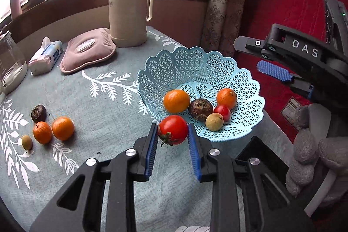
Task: Organize fruits
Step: 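Lower the tomato into the basket and open the left tool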
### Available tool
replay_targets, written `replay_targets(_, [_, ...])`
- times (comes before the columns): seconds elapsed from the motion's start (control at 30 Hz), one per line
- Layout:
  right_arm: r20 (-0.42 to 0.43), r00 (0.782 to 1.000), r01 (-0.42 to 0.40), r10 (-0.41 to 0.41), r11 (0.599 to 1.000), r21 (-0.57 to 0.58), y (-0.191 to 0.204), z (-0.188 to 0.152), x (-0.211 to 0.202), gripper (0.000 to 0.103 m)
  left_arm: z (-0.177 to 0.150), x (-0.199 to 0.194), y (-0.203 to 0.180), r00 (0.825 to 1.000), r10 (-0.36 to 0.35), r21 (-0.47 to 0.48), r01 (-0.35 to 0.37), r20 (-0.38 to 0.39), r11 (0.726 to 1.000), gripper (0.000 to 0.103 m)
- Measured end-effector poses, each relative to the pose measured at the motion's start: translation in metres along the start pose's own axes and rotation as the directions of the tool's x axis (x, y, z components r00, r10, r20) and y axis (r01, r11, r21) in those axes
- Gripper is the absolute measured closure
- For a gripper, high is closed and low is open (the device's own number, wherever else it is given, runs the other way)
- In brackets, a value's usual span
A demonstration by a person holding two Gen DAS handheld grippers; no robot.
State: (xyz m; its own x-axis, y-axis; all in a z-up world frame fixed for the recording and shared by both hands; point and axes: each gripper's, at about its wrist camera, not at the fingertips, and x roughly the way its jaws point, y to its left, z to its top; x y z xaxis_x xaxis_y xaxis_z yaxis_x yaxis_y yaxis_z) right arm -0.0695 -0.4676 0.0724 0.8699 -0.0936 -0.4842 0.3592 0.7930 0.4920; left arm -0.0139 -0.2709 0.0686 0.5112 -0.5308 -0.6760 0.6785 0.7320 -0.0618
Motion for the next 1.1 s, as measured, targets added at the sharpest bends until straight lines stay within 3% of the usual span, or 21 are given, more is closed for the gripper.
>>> replay_targets(0.13, [-0.001, 1.000, 0.001, -0.001, 1.000, 0.004, -0.001, 0.001, 0.001, 0.034, 0.011, 0.013, -0.003, 1.000, -0.006, -0.006, 0.007, 0.018, 1.000, 0.073])
replay_targets(0.17, [-0.001, 1.000, 0.002, -0.002, 1.000, 0.004, -0.001, 0.001, 0.001, 0.034, 0.011, 0.015, -0.003, 1.000, -0.010, -0.009, 0.010, 0.017, 1.000, 0.064])
replay_targets(0.2, [-0.001, 1.000, 0.002, -0.002, 1.000, 0.004, -0.001, 0.001, 0.001, 0.034, 0.011, 0.015, -0.003, 1.000, -0.010, -0.014, 0.010, 0.020, 1.000, 0.046])
replay_targets(0.23, [0.000, 1.000, 0.003, -0.003, 1.000, 0.005, -0.002, 0.002, 0.001, 0.034, 0.009, 0.014, -0.001, 1.000, -0.009, -0.020, 0.010, 0.030, 1.000, 0.041])
replay_targets(0.47, [-0.005, 1.000, 0.004, -0.004, 1.000, -0.002, 0.000, -0.001, 0.002, 0.034, 0.001, 0.007, 0.019, 0.999, 0.020, -0.085, -0.017, 0.034, 0.996, 0.037])
replay_targets(0.6, [-0.008, 1.000, 0.000, 0.000, 1.000, -0.008, 0.003, -0.003, 0.003, 0.034, -0.003, -0.002, 0.029, 0.997, 0.064, -0.112, -0.058, 0.050, 0.992, 0.019])
replay_targets(0.7, [-0.007, 1.000, 0.002, -0.002, 1.000, -0.005, 0.003, -0.003, 0.003, 0.034, -0.006, -0.005, 0.033, 0.994, 0.096, -0.120, -0.089, 0.047, 0.989, 0.017])
replay_targets(0.83, [0.002, 1.000, 0.006, -0.006, 1.000, 0.007, 0.002, -0.003, 0.003, 0.024, -0.011, -0.008, 0.036, 0.987, 0.151, -0.105, -0.145, 0.052, 0.984, 0.014])
replay_targets(1.1, [-0.013, 1.000, 0.005, -0.005, 1.000, -0.010, 0.006, -0.009, 0.006, 0.024, -0.025, -0.010, 0.047, 0.981, 0.191, -0.101, -0.186, 0.038, 0.977, 0.013])
